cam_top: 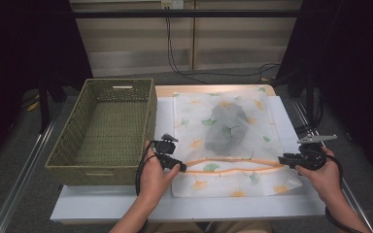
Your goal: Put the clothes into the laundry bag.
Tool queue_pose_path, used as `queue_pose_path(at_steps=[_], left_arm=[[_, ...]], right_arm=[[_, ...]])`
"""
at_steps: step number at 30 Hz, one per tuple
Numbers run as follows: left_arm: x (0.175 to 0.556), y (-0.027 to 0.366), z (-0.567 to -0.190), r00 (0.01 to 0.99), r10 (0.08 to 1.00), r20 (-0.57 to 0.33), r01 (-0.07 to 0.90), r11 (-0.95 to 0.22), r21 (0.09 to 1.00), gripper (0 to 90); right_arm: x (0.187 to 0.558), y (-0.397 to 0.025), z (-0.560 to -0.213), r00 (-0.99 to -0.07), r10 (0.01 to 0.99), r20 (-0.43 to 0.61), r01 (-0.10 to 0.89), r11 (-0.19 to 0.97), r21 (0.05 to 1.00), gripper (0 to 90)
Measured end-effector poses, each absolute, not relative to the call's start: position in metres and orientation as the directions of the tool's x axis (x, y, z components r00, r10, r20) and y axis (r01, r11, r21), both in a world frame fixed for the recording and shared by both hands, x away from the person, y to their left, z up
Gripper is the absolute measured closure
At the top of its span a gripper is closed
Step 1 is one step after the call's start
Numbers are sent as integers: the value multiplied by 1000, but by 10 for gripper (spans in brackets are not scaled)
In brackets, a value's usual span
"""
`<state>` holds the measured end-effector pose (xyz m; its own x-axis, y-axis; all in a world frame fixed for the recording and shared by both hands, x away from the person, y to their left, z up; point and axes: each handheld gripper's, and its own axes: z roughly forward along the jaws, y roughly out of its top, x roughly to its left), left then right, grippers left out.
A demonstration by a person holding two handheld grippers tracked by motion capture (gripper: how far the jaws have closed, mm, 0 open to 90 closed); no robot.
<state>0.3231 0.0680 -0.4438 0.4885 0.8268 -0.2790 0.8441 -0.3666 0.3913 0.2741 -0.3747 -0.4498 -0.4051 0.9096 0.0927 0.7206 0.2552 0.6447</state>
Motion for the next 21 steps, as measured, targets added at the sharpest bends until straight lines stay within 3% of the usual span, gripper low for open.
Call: queue_pose_path(at_steps=[5, 12, 21], left_arm=[[321, 69, -446, 487, 828, -277, 842, -362, 399, 367], [315, 69, -449, 488, 827, -277, 843, -365, 395, 299], [306, 69, -451, 502, 823, -265, 835, -381, 398, 291]], right_arm=[[276, -366, -445, -407, 908, 95, 710, 250, 658, 514], [282, -354, -440, -431, 895, 119, 683, 237, 691, 316], [291, -339, -437, -461, 877, 133, 667, 243, 705, 260]])
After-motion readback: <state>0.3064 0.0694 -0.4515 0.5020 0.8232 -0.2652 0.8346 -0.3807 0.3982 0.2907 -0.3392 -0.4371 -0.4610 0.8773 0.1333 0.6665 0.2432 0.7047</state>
